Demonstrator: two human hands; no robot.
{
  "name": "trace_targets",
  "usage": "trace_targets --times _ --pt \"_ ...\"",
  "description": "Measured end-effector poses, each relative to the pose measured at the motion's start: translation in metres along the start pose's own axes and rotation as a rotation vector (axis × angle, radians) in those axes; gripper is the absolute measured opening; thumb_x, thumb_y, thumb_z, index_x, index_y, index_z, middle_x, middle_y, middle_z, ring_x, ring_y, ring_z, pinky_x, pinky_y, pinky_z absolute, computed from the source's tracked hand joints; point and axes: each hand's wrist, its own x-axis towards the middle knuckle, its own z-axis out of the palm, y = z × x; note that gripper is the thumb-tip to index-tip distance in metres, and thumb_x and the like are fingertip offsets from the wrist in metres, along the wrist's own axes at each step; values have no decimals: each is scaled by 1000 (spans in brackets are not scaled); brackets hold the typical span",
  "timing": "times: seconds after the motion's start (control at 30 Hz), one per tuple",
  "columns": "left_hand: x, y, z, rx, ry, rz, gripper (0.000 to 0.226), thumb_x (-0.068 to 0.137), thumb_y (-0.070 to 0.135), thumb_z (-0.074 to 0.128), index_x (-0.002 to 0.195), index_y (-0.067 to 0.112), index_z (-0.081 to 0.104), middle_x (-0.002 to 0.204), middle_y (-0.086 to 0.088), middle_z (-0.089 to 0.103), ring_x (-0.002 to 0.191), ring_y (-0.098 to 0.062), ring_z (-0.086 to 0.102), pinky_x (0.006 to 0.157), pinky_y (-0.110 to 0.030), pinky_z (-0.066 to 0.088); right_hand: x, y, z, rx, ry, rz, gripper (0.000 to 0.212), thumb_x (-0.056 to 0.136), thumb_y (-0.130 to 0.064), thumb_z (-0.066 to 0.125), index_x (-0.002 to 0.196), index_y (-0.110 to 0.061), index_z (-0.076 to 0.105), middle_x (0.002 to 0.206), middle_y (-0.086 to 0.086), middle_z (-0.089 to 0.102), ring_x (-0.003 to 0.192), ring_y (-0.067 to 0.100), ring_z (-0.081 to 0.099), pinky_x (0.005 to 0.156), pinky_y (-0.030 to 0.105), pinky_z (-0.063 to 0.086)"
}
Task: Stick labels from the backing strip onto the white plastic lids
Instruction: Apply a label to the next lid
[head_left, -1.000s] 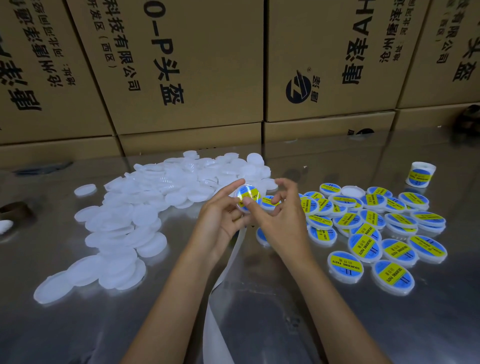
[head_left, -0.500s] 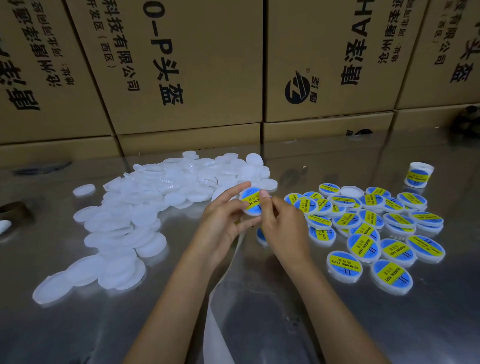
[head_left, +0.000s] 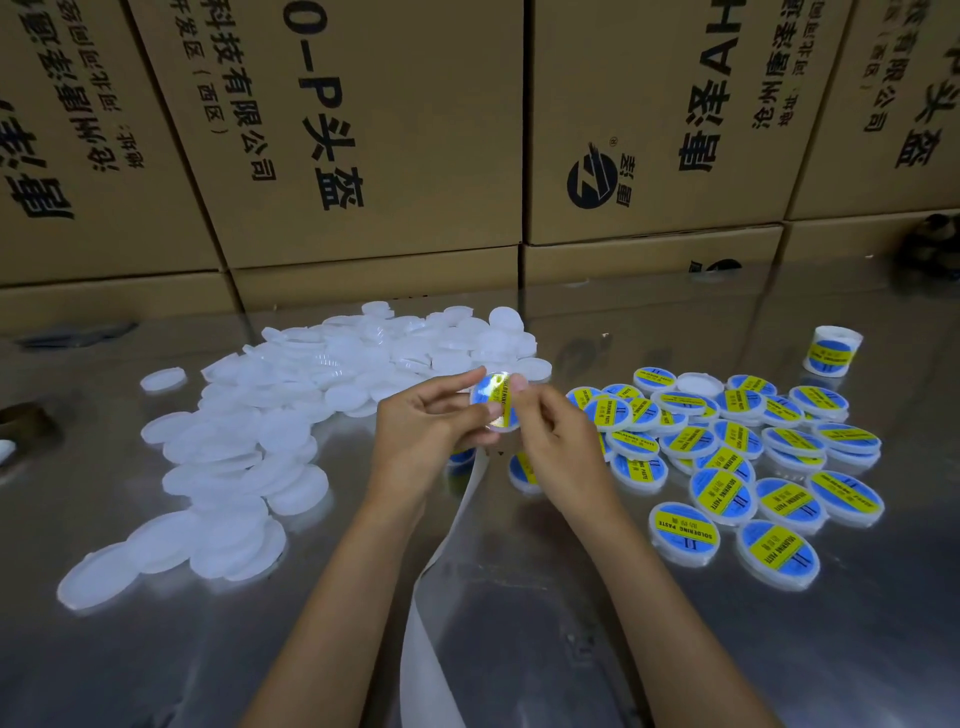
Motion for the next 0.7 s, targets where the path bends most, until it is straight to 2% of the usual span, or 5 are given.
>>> trace_targets --times 0.1,0.2,0.43,0.57,0.7 --pt "1 0 -1 2 100 23 20 84 2 76 88 22 81 85 -11 78 64 -27 74 59 -23 59 -4 2 3 -107 -52 -24 59 75 -79 54 76 -20 51 58 -15 52 57 5 48 59 35 43" --pt "1 -1 -1 22 140 42 15 86 8 76 79 20 81 80 -11 77 53 -22 68 51 -21 55 -3 2 4 -157 -42 -32 62 69 -79 57 73 -18 48 55 -14 48 55 7 43 59 37 42" --pt "1 0 -1 47 4 49 12 92 13 71 103 14 75 81 -6 77 59 -24 72 58 -24 58 -3 -1 -1 -208 51 -134 49 97 -49 52 69 -9 45 53 -4 38 55 14 35 56 39 36" --pt "-2 -4 4 77 -170 39 48 82 -5 76 122 20 69 93 0 74 76 -18 72 64 -25 58 -2 -3 -3 -228 108 -128 43 102 -38 49 66 -16 41 54 -3 40 57 19 38 59 43 39" --pt "-4 -4 6 138 -109 78 42 75 -3 84 110 15 71 87 -1 76 65 -16 70 55 -23 55 -2 -6 -2 -155 115 -99 45 104 -35 45 62 -23 37 54 -5 39 58 19 39 61 46 40"
